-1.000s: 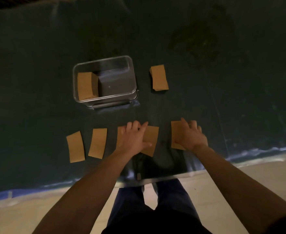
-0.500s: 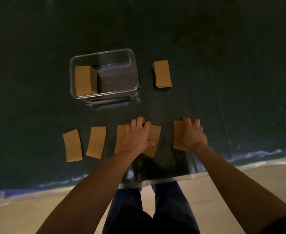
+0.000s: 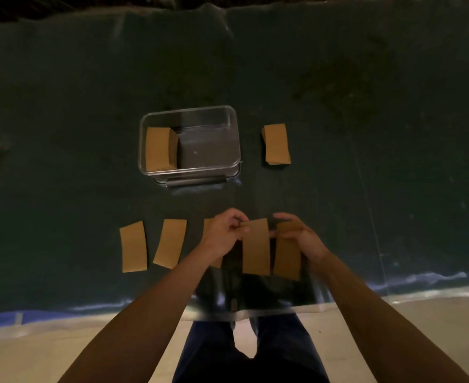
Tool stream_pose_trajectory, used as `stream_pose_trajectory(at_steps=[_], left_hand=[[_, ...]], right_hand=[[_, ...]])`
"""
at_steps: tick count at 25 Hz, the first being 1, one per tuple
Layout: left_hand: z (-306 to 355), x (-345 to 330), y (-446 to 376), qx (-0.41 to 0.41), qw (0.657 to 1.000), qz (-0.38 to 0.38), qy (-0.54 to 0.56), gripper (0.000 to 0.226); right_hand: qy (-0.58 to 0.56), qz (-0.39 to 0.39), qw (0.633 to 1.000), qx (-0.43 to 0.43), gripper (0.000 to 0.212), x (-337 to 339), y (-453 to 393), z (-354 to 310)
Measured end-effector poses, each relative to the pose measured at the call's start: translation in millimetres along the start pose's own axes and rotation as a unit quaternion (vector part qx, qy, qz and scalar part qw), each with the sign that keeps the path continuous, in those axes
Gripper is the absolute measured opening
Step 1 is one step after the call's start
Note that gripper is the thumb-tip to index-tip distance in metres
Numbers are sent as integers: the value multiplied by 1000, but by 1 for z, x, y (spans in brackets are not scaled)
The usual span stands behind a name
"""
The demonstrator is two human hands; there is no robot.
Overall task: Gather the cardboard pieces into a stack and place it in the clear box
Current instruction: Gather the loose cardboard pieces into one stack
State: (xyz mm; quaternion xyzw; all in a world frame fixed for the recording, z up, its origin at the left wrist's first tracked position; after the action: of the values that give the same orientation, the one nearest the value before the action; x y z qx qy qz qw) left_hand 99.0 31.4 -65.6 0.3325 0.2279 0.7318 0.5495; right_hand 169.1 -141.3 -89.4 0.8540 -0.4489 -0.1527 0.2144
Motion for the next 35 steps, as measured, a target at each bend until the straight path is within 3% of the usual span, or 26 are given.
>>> stream_pose_trajectory(at_steps=[2, 5, 10, 17, 20, 24, 26, 29, 32, 35], left_hand=[[7, 5, 8, -6, 999, -15, 30, 17], [11, 7, 17, -1, 998, -38, 44, 17], [8, 18, 22, 9, 996, -34, 82, 14], [-4, 30, 22, -9, 995, 82, 47, 17], [-10, 29, 16, -4, 995, 79, 54, 20], [-9, 43, 11, -55, 987, 132, -69, 18], [-17, 53, 4, -59, 957, 179, -219, 36], [-38, 50, -11, -34, 893, 158, -420, 61], [-51, 46, -20, -15, 867, 138, -479, 74], [-47, 46, -24, -28, 873, 148, -463, 69]], right_hand=[[-31, -8, 998, -53, 27, -18, 5, 5], [-55, -36, 992, -110, 43, -44, 12, 11], [-66, -62, 993, -81, 52, -68, 10, 1], [-139, -125, 979, -80, 50, -102, 16, -8], [-164, -113, 975, -96, 48, -105, 15, -2], [-173, -82, 976, -101, 53, -101, 13, 7], [-140, -37, 985, -97, 54, -91, 11, 11], [-147, 6, 985, -92, 52, -77, 13, 17], [-149, 20, 984, -94, 53, -63, 19, 24], [-150, 33, 984, -92, 53, -56, 21, 28]])
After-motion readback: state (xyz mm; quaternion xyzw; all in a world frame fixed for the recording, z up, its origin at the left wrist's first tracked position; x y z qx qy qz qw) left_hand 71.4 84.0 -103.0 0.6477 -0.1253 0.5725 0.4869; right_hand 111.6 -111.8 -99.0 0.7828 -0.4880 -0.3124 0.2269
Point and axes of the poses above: each hand's wrist, its own y-axis away from the middle knuckle, its own x-axis out of the back of the hand, z = x × y, the point moved 10 cm from there along -y, towards the middle knuckle, and after that the axes turned 14 degrees about x, right-handed, at the moved point
